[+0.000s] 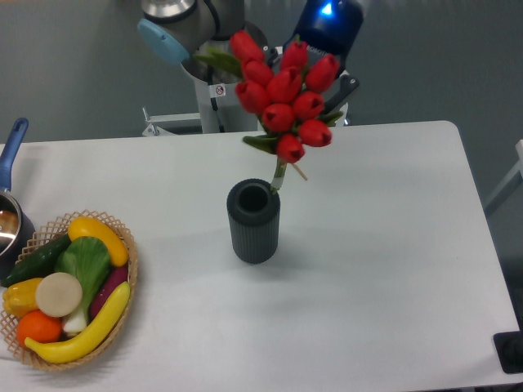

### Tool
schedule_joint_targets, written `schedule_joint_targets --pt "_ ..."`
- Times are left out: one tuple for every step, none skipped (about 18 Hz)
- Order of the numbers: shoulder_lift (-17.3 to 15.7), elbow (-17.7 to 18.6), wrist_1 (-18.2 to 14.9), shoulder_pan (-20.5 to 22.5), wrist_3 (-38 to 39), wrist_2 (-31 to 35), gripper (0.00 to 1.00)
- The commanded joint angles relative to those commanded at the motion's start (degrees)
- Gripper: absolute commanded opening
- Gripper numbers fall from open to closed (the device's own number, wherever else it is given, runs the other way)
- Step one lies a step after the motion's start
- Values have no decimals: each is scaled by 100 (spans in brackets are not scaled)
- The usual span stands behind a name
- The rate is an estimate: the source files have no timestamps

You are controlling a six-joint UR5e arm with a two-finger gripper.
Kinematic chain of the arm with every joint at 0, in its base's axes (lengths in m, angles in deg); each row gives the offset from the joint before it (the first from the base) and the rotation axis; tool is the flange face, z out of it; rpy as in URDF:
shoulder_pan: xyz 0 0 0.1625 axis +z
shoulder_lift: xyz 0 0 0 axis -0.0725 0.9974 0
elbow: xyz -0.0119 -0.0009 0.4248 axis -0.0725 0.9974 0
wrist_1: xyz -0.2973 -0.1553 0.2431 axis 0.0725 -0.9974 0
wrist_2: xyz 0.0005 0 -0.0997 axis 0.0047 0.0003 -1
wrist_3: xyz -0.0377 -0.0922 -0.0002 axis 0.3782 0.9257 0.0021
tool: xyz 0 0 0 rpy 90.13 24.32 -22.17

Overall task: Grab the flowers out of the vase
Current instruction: 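Carry the tulip bunch away from the vase, holding it raised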

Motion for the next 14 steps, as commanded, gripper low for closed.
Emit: schedule_joint_targets --pt "149 -79 26 53 -35 -9 42" --pt "299 -184 44 97 -44 -52 42" --pt "509 -333 44 123 -53 -79 42" --pt "711 -509 44 167 -62 -79 42" --pt "913 -667 44 220 -97 -79 42" --pt "1124 -825 44 238 -132 -79 42" --pt "1292 -940 44 281 -184 -70 42" --pt "1459 -985 53 317 -202 -79 42" --pt "1591 -1029 53 352 -228 -70 42" --pt "1688 -1073 62 352 -272 -53 42" --pt "1758 -1082 62 370 -360 -53 42" --pt "1803 -1099 79 413 -465 -53 42" --pt "1881 -1152 79 422 -475 -53 42" --pt "1969 -1248 88 422 -483 -44 42"
